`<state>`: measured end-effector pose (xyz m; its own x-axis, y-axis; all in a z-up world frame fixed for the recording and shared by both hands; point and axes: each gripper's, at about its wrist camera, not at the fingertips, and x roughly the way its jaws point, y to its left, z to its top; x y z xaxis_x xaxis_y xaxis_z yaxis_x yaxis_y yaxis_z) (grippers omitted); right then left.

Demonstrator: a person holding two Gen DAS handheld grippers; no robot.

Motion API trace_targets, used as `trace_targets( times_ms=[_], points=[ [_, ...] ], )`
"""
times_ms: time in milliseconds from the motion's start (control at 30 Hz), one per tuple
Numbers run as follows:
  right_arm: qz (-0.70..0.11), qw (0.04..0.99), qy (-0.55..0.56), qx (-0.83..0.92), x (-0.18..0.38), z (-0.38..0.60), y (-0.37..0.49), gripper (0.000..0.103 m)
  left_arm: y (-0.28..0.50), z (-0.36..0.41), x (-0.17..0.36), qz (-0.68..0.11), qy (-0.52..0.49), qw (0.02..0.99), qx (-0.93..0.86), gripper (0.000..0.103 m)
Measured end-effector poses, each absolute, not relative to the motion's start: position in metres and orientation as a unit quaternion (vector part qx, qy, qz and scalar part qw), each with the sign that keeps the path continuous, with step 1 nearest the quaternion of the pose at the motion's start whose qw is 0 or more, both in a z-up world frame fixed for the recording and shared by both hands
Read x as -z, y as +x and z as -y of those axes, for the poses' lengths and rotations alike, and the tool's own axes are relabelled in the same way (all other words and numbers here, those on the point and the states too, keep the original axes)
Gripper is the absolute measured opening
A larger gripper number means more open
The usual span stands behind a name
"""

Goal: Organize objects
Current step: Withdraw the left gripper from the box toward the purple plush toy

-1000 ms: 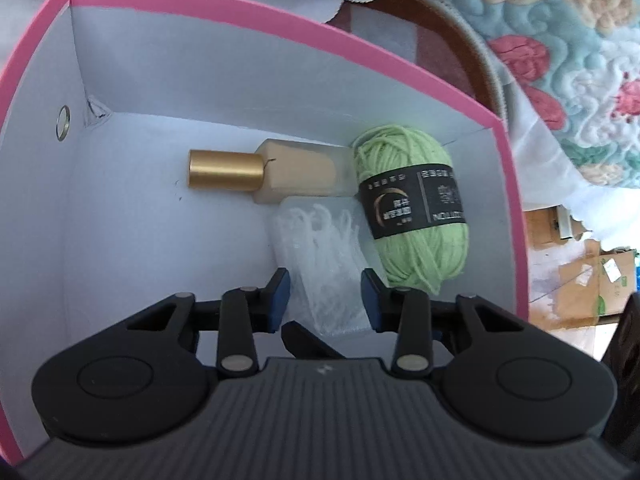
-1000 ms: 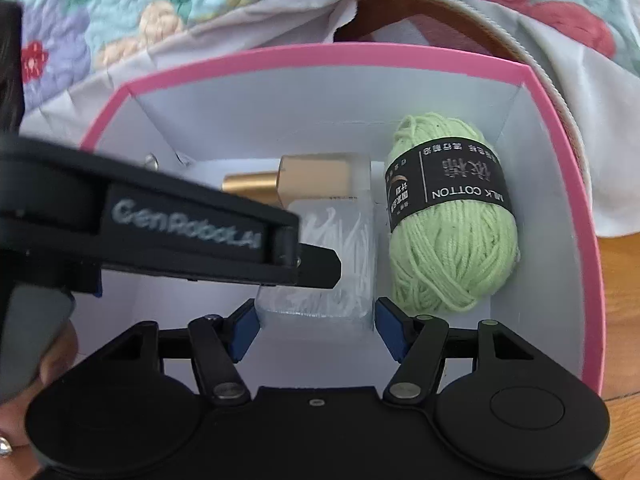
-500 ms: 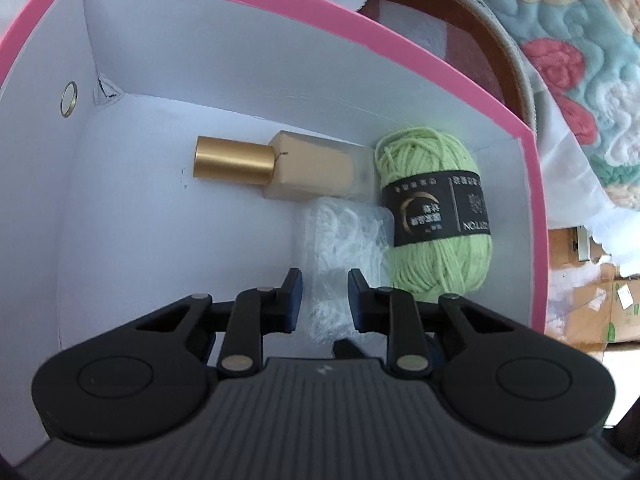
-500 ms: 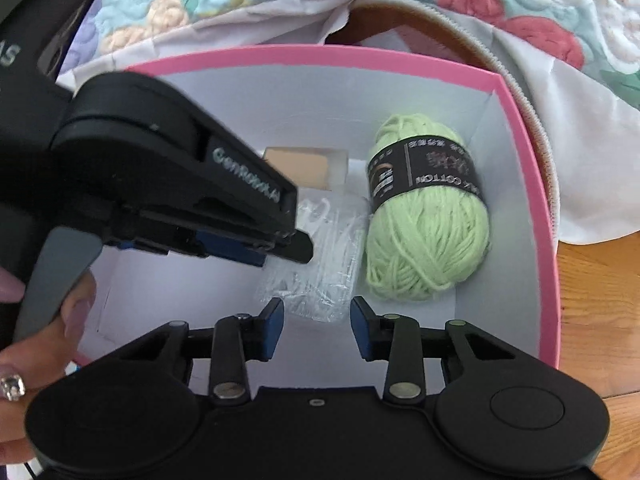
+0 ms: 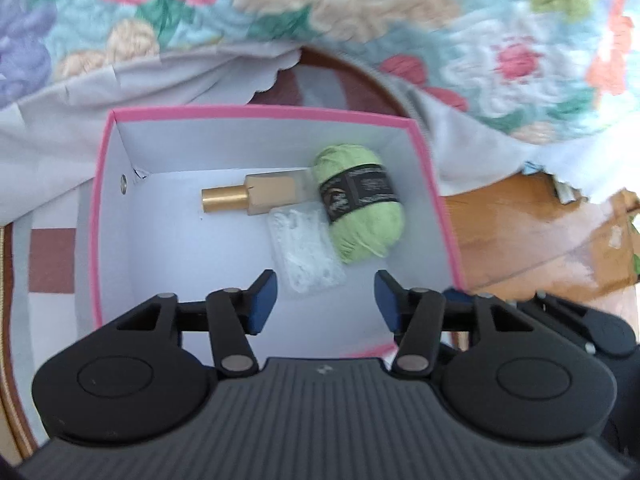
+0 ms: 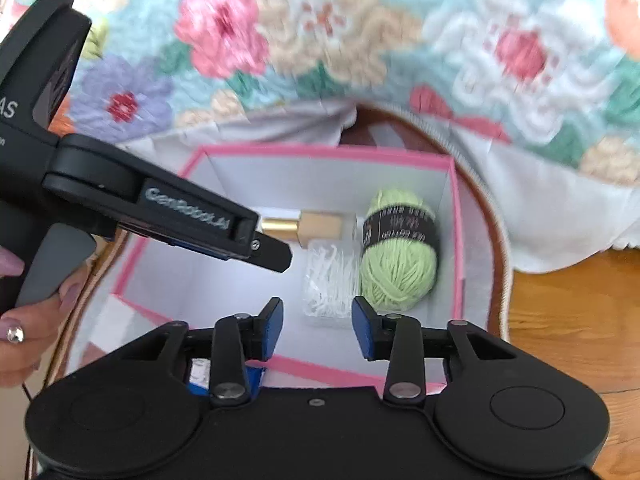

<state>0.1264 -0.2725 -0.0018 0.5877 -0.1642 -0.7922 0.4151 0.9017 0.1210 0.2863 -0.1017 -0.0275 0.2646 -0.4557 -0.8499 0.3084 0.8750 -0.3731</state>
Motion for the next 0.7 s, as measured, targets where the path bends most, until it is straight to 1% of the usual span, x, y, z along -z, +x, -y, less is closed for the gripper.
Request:
trace_targets(
  times_ms=[67,300,467,533,633,700],
  points=[
    [-0.416,0.883,0.138,0.169,-0.013,0.269,0.122,0.046,0.276,0.091,0.004,-0.548,-0.057,0.797,0.248,0.059],
    [-0.393,0.896,0.138,0.152,-0.068,0.248,0.078,0.048,0.231,0.074,-0.055,-0.54,-0.023,0.802,0.255,0.065],
    [-0.385,0.905,0.131,0.126,-0.102,0.223,0.051,0.057,0.197,0.061,-0.084,-0.54,-0.018,0.799,0.264,0.07],
    [-0.384,0.908,0.125,0.114,-0.113,0.214,0.038,0.062,0.183,0.057,-0.094,-0.539,-0.017,0.799,0.267,0.071],
    [-0.378,0.913,0.112,0.101,-0.127,0.2,0.015,0.069,0.162,0.051,-0.108,-0.53,-0.013,0.805,0.267,0.076],
    [-0.372,0.918,0.104,0.095,-0.133,0.193,-0.001,0.073,0.148,0.05,-0.114,-0.529,-0.005,0.806,0.266,0.077]
  ],
)
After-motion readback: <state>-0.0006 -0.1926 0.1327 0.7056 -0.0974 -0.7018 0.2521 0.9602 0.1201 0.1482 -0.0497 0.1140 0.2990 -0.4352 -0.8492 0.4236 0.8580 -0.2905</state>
